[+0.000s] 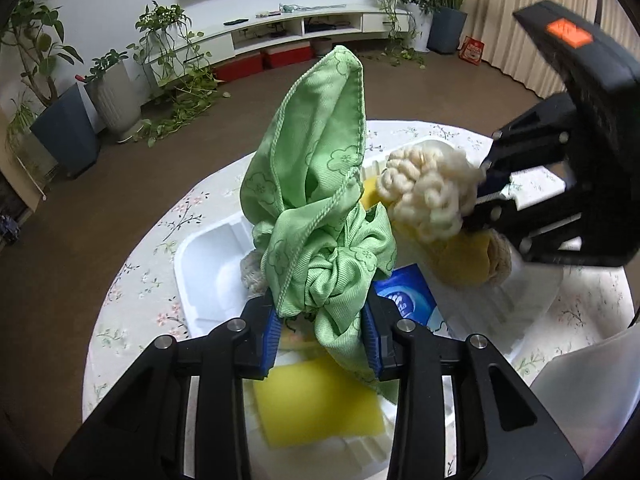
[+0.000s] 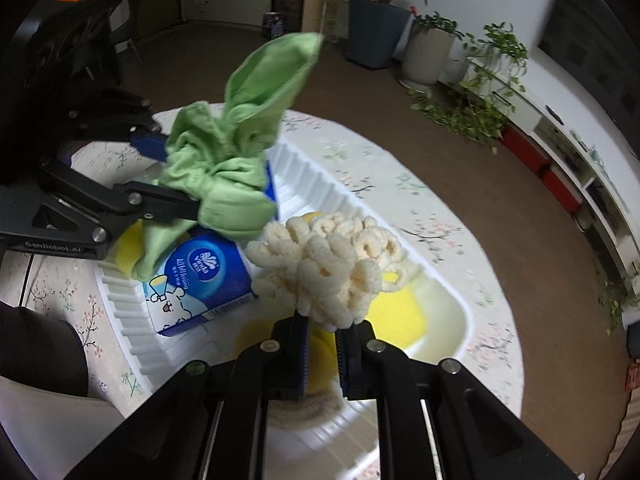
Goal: Organize soft objects
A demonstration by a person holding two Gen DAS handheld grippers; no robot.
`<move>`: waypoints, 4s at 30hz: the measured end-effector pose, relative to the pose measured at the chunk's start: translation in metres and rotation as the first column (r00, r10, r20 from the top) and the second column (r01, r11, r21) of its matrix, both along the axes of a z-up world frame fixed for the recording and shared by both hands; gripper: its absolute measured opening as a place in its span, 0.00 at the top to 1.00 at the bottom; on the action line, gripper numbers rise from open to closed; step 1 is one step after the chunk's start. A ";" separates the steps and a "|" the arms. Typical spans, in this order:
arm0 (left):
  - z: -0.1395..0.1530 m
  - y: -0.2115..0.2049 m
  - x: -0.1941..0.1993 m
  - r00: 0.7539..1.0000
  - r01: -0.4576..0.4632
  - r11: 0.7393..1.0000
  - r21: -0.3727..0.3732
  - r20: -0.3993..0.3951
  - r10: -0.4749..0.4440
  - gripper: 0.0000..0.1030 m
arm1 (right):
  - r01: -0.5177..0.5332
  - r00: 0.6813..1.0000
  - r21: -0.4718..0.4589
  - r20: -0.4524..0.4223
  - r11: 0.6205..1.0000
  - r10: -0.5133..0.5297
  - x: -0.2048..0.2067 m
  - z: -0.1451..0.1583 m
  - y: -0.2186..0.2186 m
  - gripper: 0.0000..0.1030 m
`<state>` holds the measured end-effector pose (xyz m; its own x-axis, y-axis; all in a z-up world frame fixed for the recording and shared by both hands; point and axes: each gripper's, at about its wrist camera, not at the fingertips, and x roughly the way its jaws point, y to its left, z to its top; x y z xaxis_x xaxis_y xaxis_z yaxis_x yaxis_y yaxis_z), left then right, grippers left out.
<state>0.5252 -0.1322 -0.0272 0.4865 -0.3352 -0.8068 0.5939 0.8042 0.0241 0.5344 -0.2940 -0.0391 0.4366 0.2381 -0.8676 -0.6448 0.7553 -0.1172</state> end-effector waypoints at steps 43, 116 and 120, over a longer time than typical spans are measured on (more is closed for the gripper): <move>0.040 0.060 -0.062 0.974 -0.193 0.979 -0.070 0.106 0.199 0.00 | 0.136 0.982 0.119 0.112 0.984 -0.149 -0.084 0.050 -0.058 0.00; 0.024 0.033 -0.395 0.826 -0.484 0.849 -0.210 0.212 0.523 0.00 | 0.578 0.703 0.362 0.234 0.732 -0.671 -0.408 0.038 -0.012 0.00; 0.024 0.036 -0.395 0.819 -0.494 0.844 -0.210 0.214 0.533 0.00 | 0.582 0.703 0.353 0.233 0.732 -0.672 -0.406 0.036 -0.012 0.00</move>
